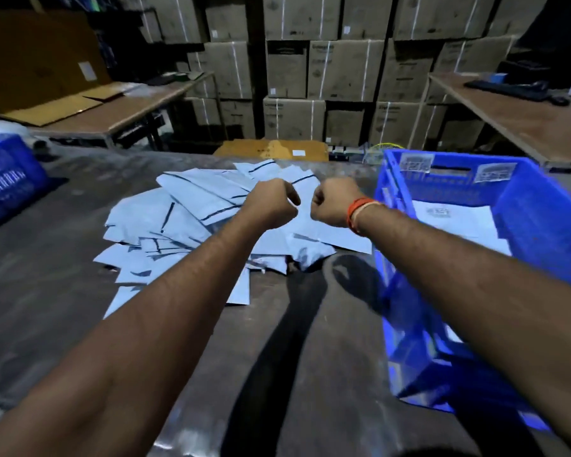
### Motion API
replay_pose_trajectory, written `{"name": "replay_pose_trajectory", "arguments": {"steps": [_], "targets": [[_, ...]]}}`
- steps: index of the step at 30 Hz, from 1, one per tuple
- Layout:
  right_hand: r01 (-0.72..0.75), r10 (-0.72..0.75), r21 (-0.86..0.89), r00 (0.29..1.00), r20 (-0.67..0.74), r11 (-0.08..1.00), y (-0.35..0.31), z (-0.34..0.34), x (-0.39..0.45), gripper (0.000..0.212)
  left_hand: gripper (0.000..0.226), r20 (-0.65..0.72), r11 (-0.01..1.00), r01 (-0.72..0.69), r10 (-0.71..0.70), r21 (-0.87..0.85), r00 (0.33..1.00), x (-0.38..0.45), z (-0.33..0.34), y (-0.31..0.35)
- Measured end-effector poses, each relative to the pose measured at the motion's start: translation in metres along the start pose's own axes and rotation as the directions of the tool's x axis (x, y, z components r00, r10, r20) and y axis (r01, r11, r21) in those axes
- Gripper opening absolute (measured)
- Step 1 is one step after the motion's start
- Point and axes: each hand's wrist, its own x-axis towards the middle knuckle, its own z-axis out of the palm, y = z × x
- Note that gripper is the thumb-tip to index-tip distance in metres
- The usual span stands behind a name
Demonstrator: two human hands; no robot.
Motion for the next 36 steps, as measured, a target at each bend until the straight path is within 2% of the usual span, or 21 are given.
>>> {"name": "replay_pose_trajectory", "arguments": {"steps": [2, 6, 8, 10, 13, 17, 19, 22, 26, 29, 31, 34, 36], "targets": [[0.003, -0.002, -0.007, 0.998, 0.060, 1.000, -0.018, 0.034, 0.011, 0.005, 0.028, 0.014, 0.997, -0.018, 0.017, 0.079, 1.000, 0.001, 0.000, -0.031], [0.001, 0.001, -0.021, 0.992, 0.129, 1.000, -0.045, 0.103, 0.024, 0.057, 0.036, 0.105, 0.988, -0.036, 0.020, 0.150, 0.994, -0.001, 0.003, -0.078], [-0.001, 0.008, -0.053, 0.992, 0.129, 0.999, -0.060, 0.131, 0.028, 0.060, 0.035, 0.127, 0.987, -0.049, 0.030, 0.156, 0.991, -0.002, 0.007, -0.098], [-0.025, 0.030, -0.060, 0.995, 0.092, 0.998, -0.074, 0.153, 0.029, 0.051, 0.035, 0.135, 0.992, -0.038, 0.022, 0.119, 0.991, -0.003, 0.011, -0.115], [-0.085, 0.084, -0.019, 0.996, -0.020, 0.996, -0.084, 0.177, 0.029, 0.023, 0.037, 0.111, 0.999, -0.019, 0.015, 0.035, 0.994, -0.006, 0.017, -0.134], [-0.109, 0.137, 0.133, 0.965, -0.223, 0.985, -0.079, 0.181, 0.021, 0.028, 0.041, 0.031, 0.995, -0.073, 0.075, -0.065, 0.997, -0.014, 0.021, -0.147], [-0.071, 0.136, 0.192, 0.926, -0.353, 0.979, -0.071, 0.171, 0.010, 0.025, 0.040, -0.047, 0.989, -0.087, 0.082, -0.117, 0.996, -0.019, 0.022, -0.150], [0.001, 0.189, 0.338, 0.827, -0.529, 0.941, -0.056, 0.149, -0.017, 0.016, 0.033, -0.145, 0.955, -0.108, 0.069, -0.277, 0.987, -0.031, 0.026, -0.147], [0.038, 0.343, 0.537, 0.730, -0.591, 0.843, -0.042, 0.115, -0.059, 0.013, 0.030, -0.084, 0.835, -0.129, 0.099, -0.535, 0.992, -0.046, 0.038, -0.135], [0.094, 0.449, 0.672, 0.675, -0.585, 0.735, -0.033, 0.092, -0.087, 0.017, 0.023, -0.023, 0.721, -0.076, 0.083, -0.688, 0.996, -0.061, 0.049, -0.133], [0.147, 0.543, 0.787, 0.647, -0.535, 0.599, -0.026, 0.081, -0.101, 0.018, 0.021, -0.007, 0.668, -0.060, 0.082, -0.741, 0.997, -0.078, 0.053, -0.128], [0.239, 0.644, 0.898, 0.630, -0.433, 0.369, -0.019, 0.074, -0.121, 0.022, 0.019, -0.058, 0.575, -0.074, 0.047, -0.815, 0.997, -0.107, 0.059, -0.121], [0.186, 0.690, 0.927, 0.624, -0.367, 0.326, -0.015, 0.079, -0.134, 0.027, 0.014, 0.002, 0.445, 0.012, -0.022, -0.896, 1.000, -0.126, 0.062, -0.119]]}}
